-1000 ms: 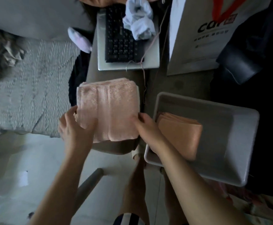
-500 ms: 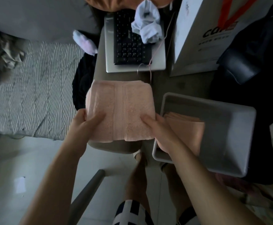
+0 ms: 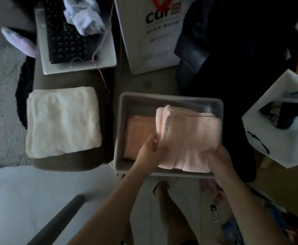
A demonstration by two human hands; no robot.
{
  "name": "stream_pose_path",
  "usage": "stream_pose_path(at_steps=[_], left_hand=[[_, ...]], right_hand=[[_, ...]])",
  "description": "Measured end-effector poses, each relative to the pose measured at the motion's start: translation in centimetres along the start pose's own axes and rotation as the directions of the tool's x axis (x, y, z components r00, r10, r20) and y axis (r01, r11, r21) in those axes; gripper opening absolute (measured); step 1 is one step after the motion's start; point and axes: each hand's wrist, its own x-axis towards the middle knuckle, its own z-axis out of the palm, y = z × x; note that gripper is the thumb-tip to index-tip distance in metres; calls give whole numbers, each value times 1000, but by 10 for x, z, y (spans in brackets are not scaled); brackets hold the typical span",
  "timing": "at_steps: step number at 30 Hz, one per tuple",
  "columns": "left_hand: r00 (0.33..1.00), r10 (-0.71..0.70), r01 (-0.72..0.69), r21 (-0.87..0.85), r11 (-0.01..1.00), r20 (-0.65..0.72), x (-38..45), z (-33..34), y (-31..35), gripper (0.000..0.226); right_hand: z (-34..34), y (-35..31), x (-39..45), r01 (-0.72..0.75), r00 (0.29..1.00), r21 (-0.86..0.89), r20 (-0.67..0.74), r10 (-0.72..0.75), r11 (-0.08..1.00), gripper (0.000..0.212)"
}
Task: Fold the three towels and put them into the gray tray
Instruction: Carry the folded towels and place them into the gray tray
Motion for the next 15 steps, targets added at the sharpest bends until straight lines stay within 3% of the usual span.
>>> stream_pose_path(at_steps=[2,4,6,8,11,13,15], left_hand=[[998,-23,22,10,1000,65,23,34,-12,45],[990,-54,50,39,998,130,42,58,-28,47],[983,-71,59,74,996,171,52,72,-42,47],[983,-93,70,140,988,159,53,79,-50,53],[992,-48,9,310,951,117,55,86,-51,56],[989,-50,-4,366,930,138,59,81,-51,55],[981,-68,0,345,939,184,63,71,-53,58]], right_hand=[[-9,9,25,39,999,-63,0,-39,997,29],[-6,13,39,210,977,-135,-16,-214,968,33],[8,21,41,405,900,-303,-37,-435,863,59],[23,32,26,414,885,-481,14,-465,773,83],[36,46,14,491,823,-538,27,-568,686,63],[47,49,17,625,748,-472,134,-651,621,48],[61,49,27,665,746,-358,287,-601,655,44]])
